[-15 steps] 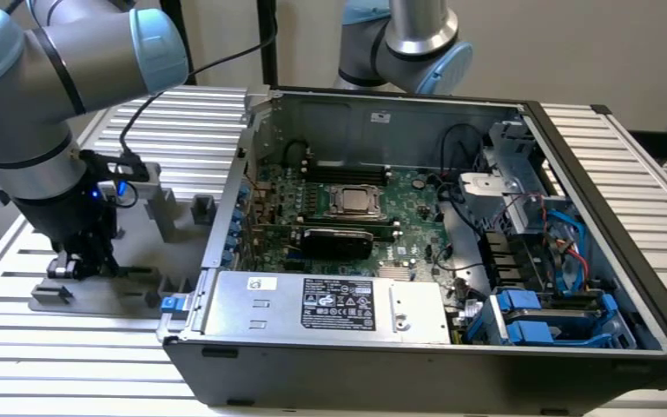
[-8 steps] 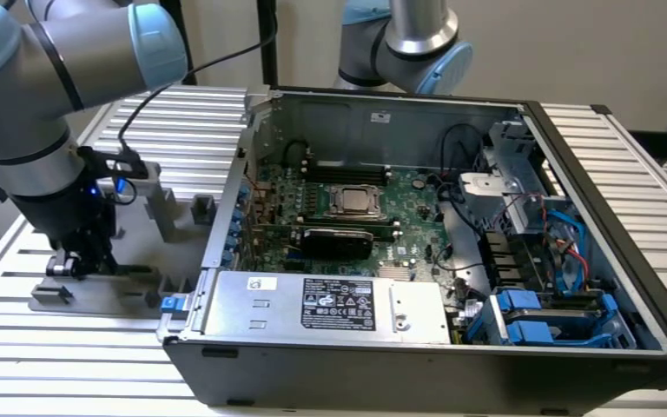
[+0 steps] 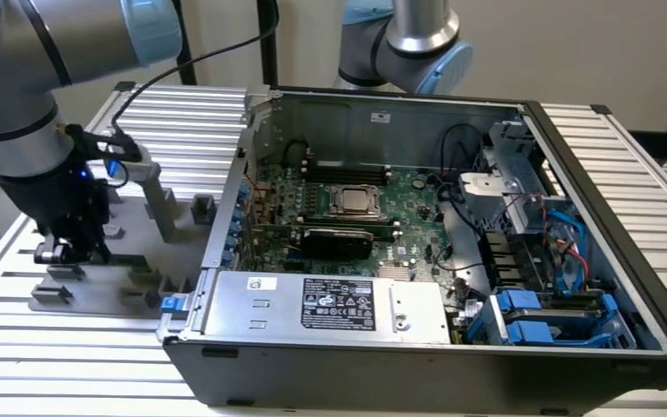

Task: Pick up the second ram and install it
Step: 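Pick up the second ram and move it above second insertion slot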

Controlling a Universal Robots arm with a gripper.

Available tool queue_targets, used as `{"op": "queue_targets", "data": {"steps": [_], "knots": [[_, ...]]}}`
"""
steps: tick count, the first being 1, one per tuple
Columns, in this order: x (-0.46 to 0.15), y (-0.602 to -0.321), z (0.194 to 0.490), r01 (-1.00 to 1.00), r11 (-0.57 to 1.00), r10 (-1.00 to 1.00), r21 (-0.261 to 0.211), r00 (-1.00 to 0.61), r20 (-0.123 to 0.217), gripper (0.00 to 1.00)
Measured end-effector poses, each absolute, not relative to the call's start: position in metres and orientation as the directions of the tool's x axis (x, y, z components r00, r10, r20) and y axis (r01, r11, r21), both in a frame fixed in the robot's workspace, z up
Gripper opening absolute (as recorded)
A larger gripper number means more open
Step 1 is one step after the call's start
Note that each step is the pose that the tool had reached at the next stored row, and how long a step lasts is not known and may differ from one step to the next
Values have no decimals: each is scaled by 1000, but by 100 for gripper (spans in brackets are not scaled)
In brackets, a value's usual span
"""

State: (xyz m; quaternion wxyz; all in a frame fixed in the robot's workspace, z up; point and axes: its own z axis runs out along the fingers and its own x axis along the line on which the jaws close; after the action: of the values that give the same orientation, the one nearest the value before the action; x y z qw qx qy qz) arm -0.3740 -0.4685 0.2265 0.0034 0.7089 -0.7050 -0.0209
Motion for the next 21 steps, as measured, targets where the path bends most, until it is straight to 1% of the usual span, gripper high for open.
{"op": "queue_targets", "data": {"steps": [21], "knots": [[-360,-469,322,-999,-6,-1000,36,5,-25,13]]}}
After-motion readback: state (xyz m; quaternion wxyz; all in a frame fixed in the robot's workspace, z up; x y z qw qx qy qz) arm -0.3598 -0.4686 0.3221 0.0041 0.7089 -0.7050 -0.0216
